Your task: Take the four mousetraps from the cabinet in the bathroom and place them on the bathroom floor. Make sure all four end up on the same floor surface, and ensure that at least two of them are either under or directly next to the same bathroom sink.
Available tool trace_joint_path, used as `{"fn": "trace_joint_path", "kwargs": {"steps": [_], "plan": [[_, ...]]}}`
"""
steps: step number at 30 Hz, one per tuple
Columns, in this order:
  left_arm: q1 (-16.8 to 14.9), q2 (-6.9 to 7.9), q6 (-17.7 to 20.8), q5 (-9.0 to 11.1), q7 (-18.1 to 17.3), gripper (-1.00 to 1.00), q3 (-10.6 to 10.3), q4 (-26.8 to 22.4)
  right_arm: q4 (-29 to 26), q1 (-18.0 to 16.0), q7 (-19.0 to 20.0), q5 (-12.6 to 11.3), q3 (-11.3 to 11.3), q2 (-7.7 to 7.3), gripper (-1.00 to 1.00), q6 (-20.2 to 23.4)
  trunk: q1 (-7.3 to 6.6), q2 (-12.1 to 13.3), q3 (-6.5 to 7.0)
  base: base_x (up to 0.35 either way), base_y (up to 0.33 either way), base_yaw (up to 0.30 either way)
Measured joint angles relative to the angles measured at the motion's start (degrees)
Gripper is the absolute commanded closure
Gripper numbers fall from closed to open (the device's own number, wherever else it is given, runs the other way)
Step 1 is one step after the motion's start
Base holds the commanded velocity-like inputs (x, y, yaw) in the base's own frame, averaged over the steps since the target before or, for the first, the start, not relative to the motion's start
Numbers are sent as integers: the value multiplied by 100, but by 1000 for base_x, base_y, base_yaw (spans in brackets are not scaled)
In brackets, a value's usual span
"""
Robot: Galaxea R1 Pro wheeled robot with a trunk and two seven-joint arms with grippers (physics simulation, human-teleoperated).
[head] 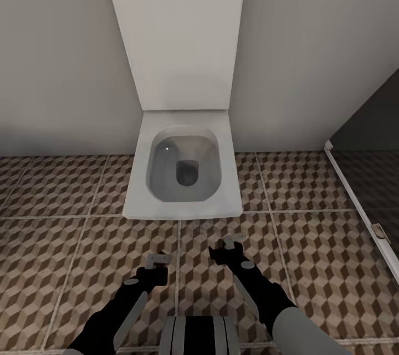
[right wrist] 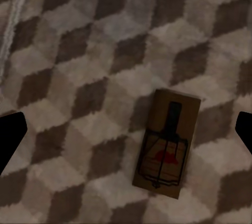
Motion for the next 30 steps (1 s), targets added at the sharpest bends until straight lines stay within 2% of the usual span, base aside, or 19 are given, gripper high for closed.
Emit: {"fn": "trace_joint_path", "kwargs": {"steps": [2,7,9,25,30], "plan": [[0,0,-22,0,0,100,2,22,-1,0,0,0,53,0,-100,-5,0,0,0,0,0,0],[0,0,-533,0,0,100,3,163,-5,1,0,-6,516,-14,-100,-74,0,0,0,0,0,0],[0,0,-601,0,0,100,3,191,-5,1,0,-7,563,-16,-100,-92,0,0,0,0,0,0],[-2,-8,-683,2,1,100,8,239,-5,1,0,-9,611,-29,-100,-128,0,0,0,0,0,0],[-5,-8,-692,2,1,100,8,319,-8,1,0,-8,616,-35,-100,-349,0,0,0,0,0,0]]}}
